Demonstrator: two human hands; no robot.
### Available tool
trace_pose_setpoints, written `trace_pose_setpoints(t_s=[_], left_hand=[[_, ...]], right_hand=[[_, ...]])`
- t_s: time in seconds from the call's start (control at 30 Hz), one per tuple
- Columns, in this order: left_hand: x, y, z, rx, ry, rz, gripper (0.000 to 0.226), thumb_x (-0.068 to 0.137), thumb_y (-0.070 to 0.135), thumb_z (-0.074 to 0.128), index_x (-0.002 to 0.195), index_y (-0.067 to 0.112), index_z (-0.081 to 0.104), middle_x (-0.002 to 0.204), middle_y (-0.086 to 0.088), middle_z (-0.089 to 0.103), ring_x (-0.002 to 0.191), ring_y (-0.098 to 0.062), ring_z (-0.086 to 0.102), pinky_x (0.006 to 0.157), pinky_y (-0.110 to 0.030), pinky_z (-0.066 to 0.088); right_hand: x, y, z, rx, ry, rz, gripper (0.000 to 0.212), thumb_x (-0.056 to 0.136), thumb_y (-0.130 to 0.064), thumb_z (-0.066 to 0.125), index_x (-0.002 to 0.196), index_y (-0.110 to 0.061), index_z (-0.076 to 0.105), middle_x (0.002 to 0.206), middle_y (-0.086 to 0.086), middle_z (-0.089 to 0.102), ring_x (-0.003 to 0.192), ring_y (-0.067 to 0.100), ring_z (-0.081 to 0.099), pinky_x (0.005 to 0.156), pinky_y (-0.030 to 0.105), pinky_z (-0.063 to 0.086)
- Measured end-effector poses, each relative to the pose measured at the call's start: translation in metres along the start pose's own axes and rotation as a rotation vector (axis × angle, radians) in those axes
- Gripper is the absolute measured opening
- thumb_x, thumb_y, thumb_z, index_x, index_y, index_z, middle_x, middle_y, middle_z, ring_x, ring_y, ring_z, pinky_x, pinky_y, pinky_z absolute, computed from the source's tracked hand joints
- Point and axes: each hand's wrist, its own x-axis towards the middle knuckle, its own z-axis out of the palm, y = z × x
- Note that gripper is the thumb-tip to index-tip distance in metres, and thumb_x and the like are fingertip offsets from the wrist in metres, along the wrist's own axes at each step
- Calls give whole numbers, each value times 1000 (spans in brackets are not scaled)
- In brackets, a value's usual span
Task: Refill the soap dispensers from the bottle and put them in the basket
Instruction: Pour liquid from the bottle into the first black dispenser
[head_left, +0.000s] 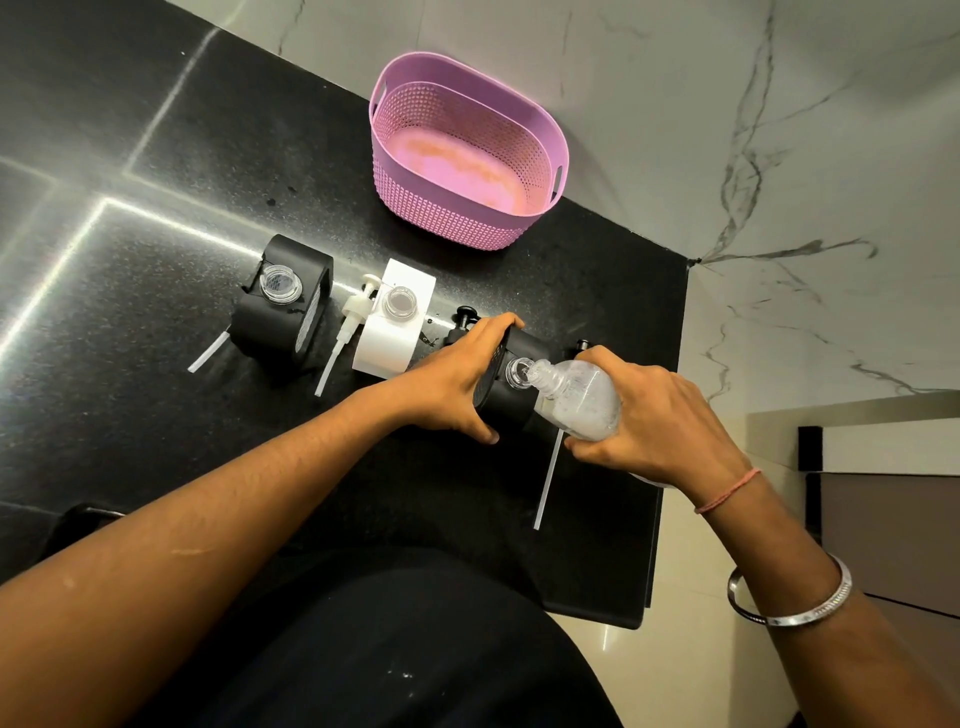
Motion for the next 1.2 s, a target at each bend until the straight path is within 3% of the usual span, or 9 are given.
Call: trace_pose_setpoints(t_s=[0.23,0.47,1.2], left_hand=[[0,-2,1,9,2,1,131,59,21,102,158,29,17,143,7,38,127,-20,54,109,-46,51],[1,-1,1,3,-2,2,130,61,20,102,158,30,17,145,6,37,127,-21,54,108,-47,52],[0,-1,1,-11,-1,-6,128,60,19,102,156,31,18,145,5,39,126,-20,55,107,-46,53]], right_hand=[[0,-1,0,-6,20,-2,78,64,-75,64,130,-40,40,104,-9,65,87,20,67,73,44,62],[0,3,2,14,6,-5,80,70,-66,80,133,-39,40,110,-9,64,91,18,67,75,39,63],[1,4,2,12,-12,11,83,70,-65,83,136,-36,42,110,-12,60,90,11,60,75,29,58]])
